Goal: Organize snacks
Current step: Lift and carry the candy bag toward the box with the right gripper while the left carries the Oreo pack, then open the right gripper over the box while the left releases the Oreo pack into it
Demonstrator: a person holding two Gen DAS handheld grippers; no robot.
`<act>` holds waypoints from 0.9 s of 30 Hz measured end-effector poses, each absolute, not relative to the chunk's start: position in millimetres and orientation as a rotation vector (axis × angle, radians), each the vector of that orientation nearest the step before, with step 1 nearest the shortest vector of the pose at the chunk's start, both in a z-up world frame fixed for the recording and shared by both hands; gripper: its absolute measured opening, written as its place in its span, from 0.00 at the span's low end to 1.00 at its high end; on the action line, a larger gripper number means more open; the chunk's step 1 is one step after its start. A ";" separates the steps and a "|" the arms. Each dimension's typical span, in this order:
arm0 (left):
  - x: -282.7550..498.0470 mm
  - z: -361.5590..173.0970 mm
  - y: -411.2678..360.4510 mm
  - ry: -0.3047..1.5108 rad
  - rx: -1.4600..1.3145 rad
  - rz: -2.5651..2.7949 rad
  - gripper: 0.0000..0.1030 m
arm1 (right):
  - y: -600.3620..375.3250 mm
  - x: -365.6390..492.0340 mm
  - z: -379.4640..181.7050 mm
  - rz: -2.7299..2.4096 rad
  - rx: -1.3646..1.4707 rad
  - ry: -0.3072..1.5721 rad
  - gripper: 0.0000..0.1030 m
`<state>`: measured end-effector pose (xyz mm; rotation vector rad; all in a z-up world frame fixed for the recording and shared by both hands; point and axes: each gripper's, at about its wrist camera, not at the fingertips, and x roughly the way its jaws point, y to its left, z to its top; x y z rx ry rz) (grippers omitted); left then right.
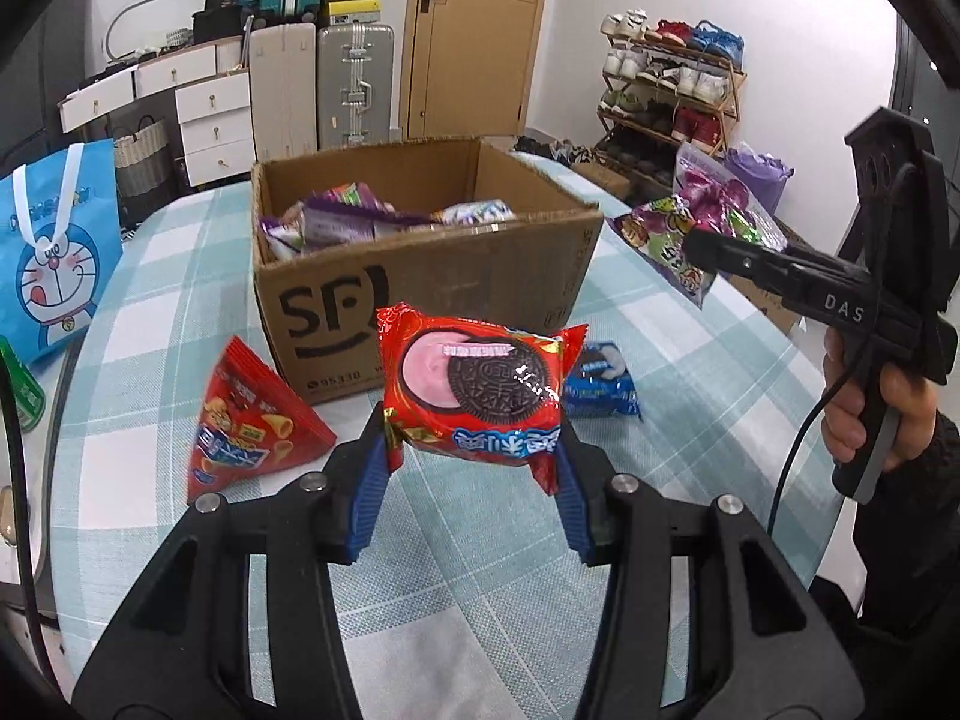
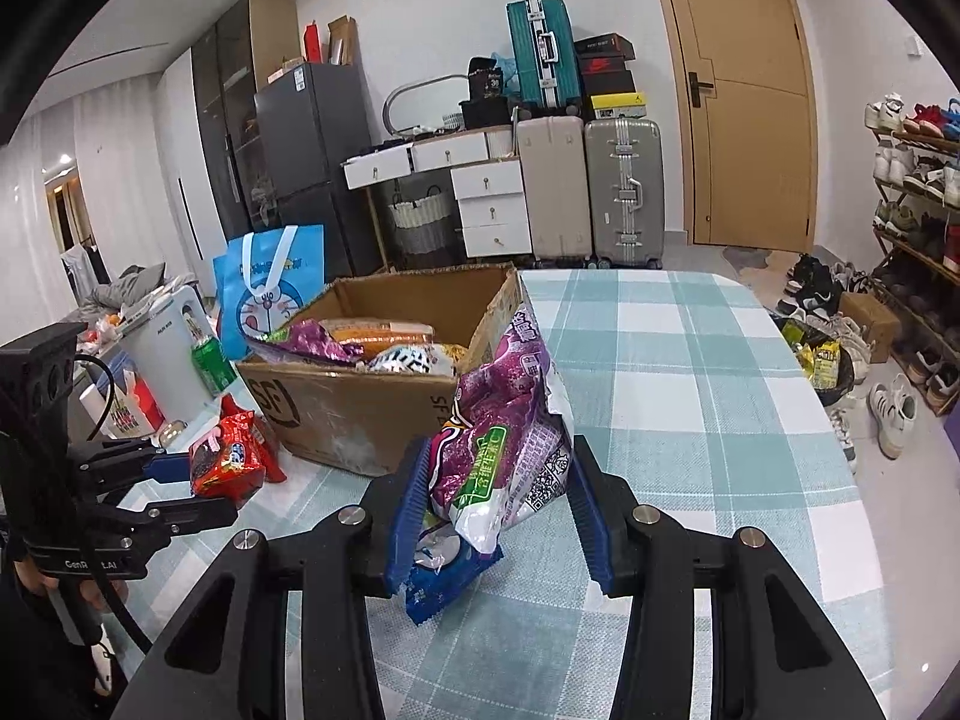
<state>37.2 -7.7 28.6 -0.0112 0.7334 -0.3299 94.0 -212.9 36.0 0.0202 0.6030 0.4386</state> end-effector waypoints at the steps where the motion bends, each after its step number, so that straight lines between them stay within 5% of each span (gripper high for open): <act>1: 36.8 32.0 -5.9 0.730 -0.016 -0.330 0.44 | -213.7 93.1 38.2 0.442 0.025 0.599 0.43; 27: 109.1 104.0 14.6 0.667 -0.091 -0.188 0.44 | -152.7 116.2 67.8 0.591 0.080 0.570 0.44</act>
